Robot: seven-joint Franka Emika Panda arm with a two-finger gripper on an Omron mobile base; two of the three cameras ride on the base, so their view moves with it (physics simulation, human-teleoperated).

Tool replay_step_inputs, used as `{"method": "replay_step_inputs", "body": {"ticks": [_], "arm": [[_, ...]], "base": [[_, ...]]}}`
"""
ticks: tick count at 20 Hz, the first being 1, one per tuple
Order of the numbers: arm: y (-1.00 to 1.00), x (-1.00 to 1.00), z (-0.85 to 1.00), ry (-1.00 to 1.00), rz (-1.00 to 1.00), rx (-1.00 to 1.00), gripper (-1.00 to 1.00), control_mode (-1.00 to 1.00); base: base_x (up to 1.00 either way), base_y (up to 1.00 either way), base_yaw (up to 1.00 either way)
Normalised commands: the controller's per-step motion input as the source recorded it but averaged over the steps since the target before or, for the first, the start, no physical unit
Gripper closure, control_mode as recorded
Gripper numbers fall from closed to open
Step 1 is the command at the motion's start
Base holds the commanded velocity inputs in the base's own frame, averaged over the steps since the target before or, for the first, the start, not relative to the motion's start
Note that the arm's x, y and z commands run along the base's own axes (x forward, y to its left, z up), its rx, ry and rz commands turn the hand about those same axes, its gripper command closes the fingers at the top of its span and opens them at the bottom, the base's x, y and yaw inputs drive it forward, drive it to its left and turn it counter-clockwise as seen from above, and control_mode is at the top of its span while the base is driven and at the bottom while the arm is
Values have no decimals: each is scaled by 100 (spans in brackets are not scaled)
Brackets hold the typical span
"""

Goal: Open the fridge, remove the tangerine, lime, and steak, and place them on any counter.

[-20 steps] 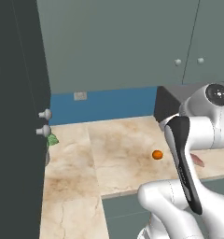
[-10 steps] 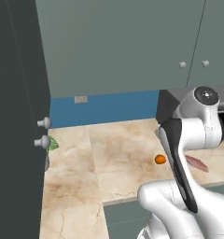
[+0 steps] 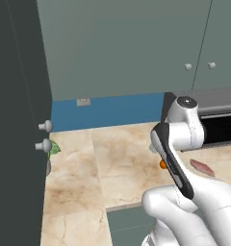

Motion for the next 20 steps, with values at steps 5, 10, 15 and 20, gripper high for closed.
{"method": "replay_step_inputs", "body": {"ticks": [5, 10, 15, 20], "arm": [[16, 44, -83, 9, 14, 0, 100, -100], [16, 45, -78, 1, 9, 0, 100, -100], [7, 51, -65, 2, 5, 0, 100, -100], [1, 41, -56, 2, 4, 0, 100, -100]], "base": [[0, 0, 0], [0, 0, 0], [0, 0, 0], [0, 0, 0]]}}
